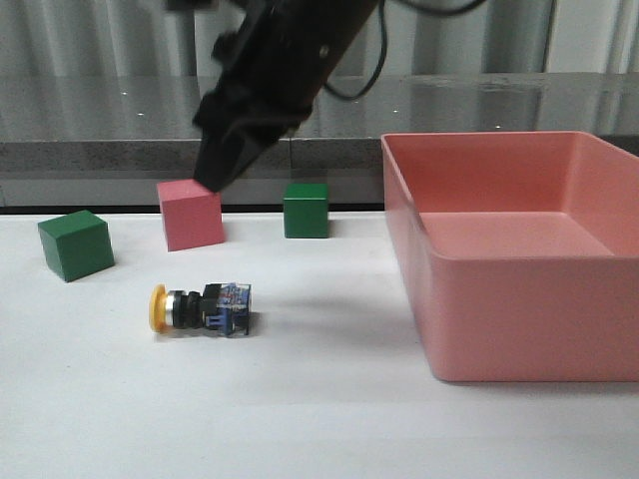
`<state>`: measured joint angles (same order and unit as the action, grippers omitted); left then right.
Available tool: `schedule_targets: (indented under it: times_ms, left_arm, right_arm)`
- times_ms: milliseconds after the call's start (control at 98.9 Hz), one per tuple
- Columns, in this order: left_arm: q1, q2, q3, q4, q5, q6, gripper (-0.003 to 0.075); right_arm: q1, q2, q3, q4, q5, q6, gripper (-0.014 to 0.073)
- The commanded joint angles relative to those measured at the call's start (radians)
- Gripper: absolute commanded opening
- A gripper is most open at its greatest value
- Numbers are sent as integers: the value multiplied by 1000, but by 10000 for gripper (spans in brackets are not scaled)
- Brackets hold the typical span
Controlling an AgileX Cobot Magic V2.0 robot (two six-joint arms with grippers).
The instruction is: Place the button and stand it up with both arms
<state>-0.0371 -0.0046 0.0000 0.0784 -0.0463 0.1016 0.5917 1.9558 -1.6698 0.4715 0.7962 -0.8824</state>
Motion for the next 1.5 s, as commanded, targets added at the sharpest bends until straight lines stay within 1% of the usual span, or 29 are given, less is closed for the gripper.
schedule_targets:
  times_ms: [0,40,81,192,293,344,485,627,728,879,980,1092,1162,1314,1405,1486]
  left_arm:
    - [0,-32,45,-3,-80,-10,-20]
    - [0,-32,45,-3,-80,-10,-20]
    - [0,-32,45,-3,-80,-10,-19]
    - [0,-32,45,-3,-80,-10,-20]
    - [0,-32,45,-3,-80,-10,-20]
    - [0,-32,45,-3,-80,-10,-20]
    - [0,-32,45,-3,-80,-10,-19]
    - [0,-32,45,-3,-80,-10,-20]
    - [0,-32,45,-3,-80,-10,-20]
    - [0,-32,45,-3,-80,-10,-19]
    - [0,-32,45,-3,-80,-10,-20]
    - [0,-32,45,-17,-90,-10,-20]
    - [0,-32,45,-78,-108,-10,-20]
    - [0,-32,37,-343,-104,-12,-20]
    - [0,-27,8,-421,-50,-12,-20]
    - [0,-4,-48,-428,46,-12,-20]
  right_arm:
    - [-40,-146,-35,31,24,42,-6]
    - [-63,-183,-34,31,47,58,-79]
    - [-91,-221,-33,31,86,78,-59]
    - [-151,-313,-29,29,163,126,-60]
    - [-222,-407,14,10,170,194,-60]
    - [-254,-459,51,-23,155,224,-60]
    - [-330,-629,216,-110,42,304,-60]
    - [-381,-812,426,-131,-99,339,-60]
    - [-394,-947,577,-131,-192,365,-60]
    - [-396,-1142,814,-131,-380,398,-60]
    - [-397,-1258,940,-131,-457,398,-60]
    - [-407,-1370,1041,-133,-493,398,-60]
    - [-420,-1428,1089,-133,-504,398,-60]
    - [-457,-1495,1146,-133,-502,398,-60]
    - [-473,-1499,1154,-133,-488,398,-60]
    - [-481,-1499,1154,-133,-467,398,-60]
